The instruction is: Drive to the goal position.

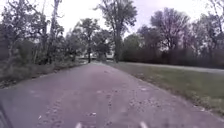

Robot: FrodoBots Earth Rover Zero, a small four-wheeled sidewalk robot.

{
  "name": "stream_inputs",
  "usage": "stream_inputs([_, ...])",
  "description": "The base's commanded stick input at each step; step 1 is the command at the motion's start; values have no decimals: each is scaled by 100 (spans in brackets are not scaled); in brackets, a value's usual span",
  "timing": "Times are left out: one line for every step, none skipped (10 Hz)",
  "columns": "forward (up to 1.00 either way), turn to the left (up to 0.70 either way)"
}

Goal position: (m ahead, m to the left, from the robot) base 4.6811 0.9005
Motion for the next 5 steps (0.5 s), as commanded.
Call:
stream_inputs([70,27])
stream_inputs([70,35])
stream_inputs([70,35])
stream_inputs([70,35])
stream_inputs([70,35])
